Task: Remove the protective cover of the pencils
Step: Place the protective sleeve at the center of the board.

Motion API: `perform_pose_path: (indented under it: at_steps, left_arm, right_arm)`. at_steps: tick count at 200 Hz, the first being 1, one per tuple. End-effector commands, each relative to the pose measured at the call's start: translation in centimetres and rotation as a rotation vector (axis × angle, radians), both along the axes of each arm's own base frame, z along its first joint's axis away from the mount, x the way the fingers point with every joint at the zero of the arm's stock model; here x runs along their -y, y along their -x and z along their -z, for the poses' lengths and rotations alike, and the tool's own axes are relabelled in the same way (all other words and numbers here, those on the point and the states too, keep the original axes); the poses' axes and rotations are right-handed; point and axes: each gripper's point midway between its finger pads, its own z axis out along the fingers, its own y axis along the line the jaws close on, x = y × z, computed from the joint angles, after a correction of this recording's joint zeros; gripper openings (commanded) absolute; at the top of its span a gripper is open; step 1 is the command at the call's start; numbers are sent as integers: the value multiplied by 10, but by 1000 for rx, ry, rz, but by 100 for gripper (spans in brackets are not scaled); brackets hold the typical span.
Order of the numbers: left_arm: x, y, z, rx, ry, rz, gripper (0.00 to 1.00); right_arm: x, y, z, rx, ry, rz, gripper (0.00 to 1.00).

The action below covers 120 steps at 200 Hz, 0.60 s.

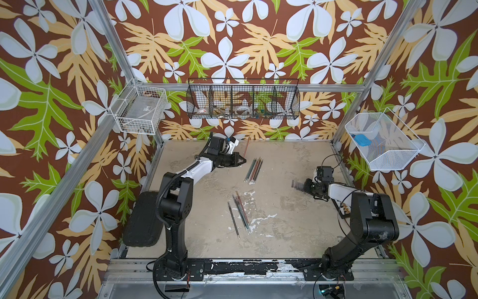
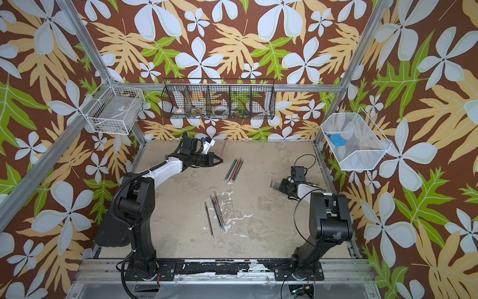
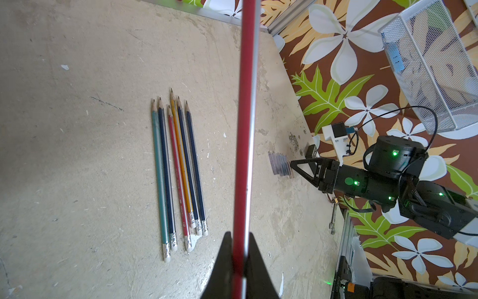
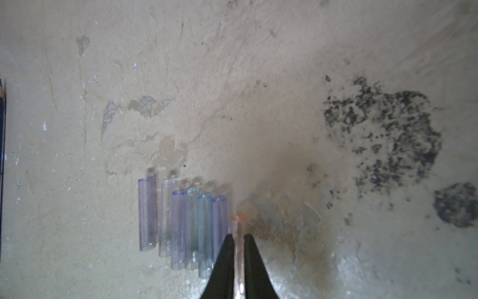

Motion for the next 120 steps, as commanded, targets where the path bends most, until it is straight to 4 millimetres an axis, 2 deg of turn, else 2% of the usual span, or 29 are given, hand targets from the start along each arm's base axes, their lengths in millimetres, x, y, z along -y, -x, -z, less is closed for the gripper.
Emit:
perform_pose_path:
  at_steps: [1, 33, 82, 120]
  left_arm:
    - [1, -1, -4, 13, 13, 7, 0]
    - [-1, -2, 0, 13, -11, 3, 0]
    - [-12, -8, 38, -52, -144, -33, 0]
    - [-16, -7, 67, -120, -206, -18, 0]
  right_arm:
    - [2, 0, 3, -14, 2, 15, 12]
    - [2, -2, -1, -2, 2, 17, 15]
    - [6, -5, -27, 75, 14, 28, 18]
    - [4, -1, -57, 194, 4, 24, 19]
